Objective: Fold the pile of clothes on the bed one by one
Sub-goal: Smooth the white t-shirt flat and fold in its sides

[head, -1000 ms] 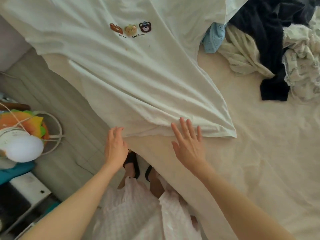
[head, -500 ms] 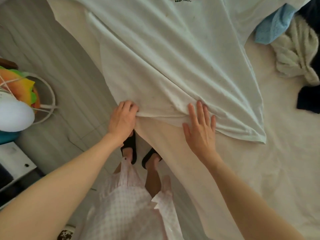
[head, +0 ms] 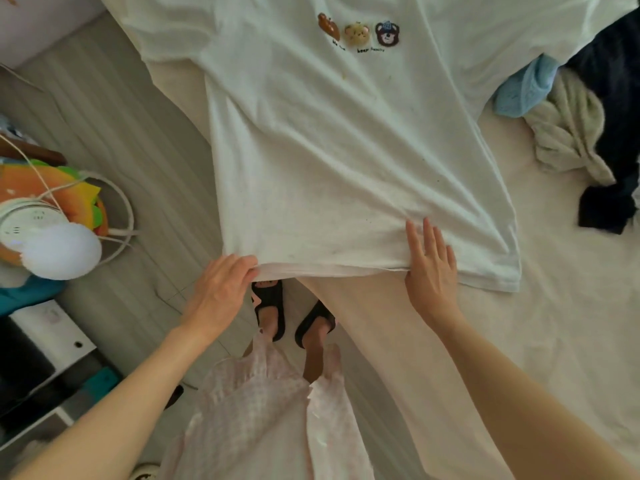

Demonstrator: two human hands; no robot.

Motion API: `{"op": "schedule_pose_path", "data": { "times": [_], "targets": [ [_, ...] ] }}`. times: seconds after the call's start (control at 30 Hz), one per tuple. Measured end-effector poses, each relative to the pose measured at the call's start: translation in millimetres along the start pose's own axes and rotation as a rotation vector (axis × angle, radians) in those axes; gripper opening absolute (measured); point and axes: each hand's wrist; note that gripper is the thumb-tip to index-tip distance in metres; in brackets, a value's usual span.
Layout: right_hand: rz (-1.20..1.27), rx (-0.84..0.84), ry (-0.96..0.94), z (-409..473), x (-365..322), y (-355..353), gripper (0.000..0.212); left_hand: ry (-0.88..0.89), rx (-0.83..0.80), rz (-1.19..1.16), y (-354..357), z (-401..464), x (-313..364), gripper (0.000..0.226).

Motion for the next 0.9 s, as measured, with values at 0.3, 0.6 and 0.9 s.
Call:
{"op": "schedule_pose_path", "data": {
  "times": [0.3,0.6,0.9],
  "targets": [
    [-0.017,0.032,0.249,-21,51,0,0.057,-0.25,0.107,0.102,-13,-6,3,0.039],
    [0.173,0.221,0.497,-23,121,-8,0.038,-0.4,0.342,0.188,-11,-17,37,0.027],
    [0.597,0.244,0.83,-11,155,12,0.036,-0.688,0.395,-0.096,-6,-24,48,0.03]
  ]
}}
Point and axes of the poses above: each hand's wrist, its own z-axis towards the middle knuckle, its own y-axis out of the palm, x = y × z, and after that the axes turned 9 degrees about x, right-handed
